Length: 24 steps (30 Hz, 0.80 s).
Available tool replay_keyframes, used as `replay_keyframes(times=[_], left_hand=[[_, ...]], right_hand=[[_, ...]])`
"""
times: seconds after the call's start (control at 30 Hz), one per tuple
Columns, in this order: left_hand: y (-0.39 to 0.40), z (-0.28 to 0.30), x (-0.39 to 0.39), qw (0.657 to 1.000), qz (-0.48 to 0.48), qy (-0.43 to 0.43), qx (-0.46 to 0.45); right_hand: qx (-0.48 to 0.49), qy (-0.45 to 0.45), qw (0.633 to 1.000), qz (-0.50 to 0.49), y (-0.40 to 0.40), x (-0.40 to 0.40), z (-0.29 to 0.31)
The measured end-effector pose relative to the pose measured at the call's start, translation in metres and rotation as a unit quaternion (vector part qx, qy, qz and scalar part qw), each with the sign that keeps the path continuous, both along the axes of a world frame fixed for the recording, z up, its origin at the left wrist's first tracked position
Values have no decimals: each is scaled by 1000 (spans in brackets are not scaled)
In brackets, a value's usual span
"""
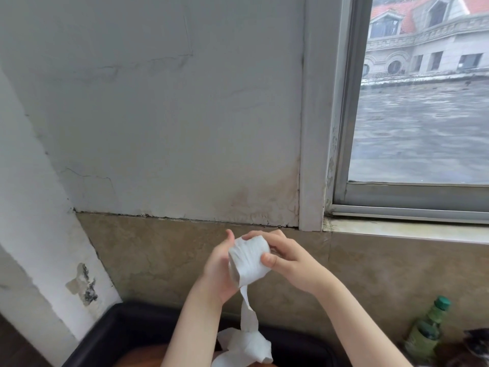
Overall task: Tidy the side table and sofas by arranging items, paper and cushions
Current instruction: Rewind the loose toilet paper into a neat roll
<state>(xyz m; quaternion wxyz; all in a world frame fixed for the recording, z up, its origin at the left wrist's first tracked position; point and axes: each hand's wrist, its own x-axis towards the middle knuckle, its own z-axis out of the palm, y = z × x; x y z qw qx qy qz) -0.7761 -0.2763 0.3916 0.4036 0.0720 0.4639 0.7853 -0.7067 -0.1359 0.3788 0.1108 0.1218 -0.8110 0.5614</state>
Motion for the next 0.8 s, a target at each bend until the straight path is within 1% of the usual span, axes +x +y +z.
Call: replay_keyframes(times=[0.07,0.17,0.23,0.3,0.37,0.43,0.53,0.57,0.63,0.7,0.77,0.8], left_hand=[[3,1,-1,1000,9,6,0],[6,2,-4,1000,13,-10,23],[6,1,-2,999,5,-21,37],[4,-2,-1,999,-1,-6,53],[1,-2,-1,998,-11,21,59],[1,-3,0,997,-22,33,61],[4,-7,-2,999,13,8,51],[5,-7,-2,998,23,-5,56],[7,-8,-3,996,35,-34,72],[7,-7,-4,994,33,-57,92],[7,-6,-3,991,28,-70,108],[7,-7,-3,991,24,-74,112]], right_hand=[[34,-18,999,8,0,-1,2],[92,-61,994,-8,2,0,5],[143,-81,986,-39,2,2,10],[189,-72,975,-91,-3,2,12],[224,-16,964,-144,-9,4,14],[234,79,953,-172,-14,6,13],[241,217,930,-171,-19,6,3],[244,246,924,-160,-22,6,1],[245,250,928,-125,-28,8,-5],[266,218,933,-102,-27,6,-12],[317,213,916,-125,-24,3,-18],[325,215,911,-138,-22,1,-20]])
